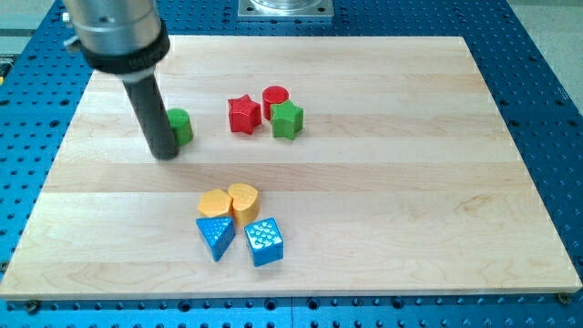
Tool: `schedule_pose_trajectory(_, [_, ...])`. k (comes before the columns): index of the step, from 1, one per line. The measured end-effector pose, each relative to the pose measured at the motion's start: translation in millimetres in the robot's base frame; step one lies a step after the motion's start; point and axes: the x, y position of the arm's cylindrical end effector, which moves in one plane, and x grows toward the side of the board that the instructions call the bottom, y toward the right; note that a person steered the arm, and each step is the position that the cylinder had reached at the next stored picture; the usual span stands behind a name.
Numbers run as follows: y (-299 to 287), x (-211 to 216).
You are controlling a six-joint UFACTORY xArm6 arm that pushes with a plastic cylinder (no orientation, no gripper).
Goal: Push the green circle towards the top left corner of the board
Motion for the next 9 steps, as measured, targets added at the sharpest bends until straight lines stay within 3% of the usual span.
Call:
schedule_pose_trajectory(1, [-16, 24])
schedule_pose_trajectory(2, [-5, 18])
schedule_pose_trajectory(3, [44, -13])
schedule_pose_trajectory(4, [-4, -37])
schedule_pose_trajectory(5, [5, -27])
schedule_pose_trajectory(6, [-29, -78])
schedule_pose_trajectory(9, [-46, -103])
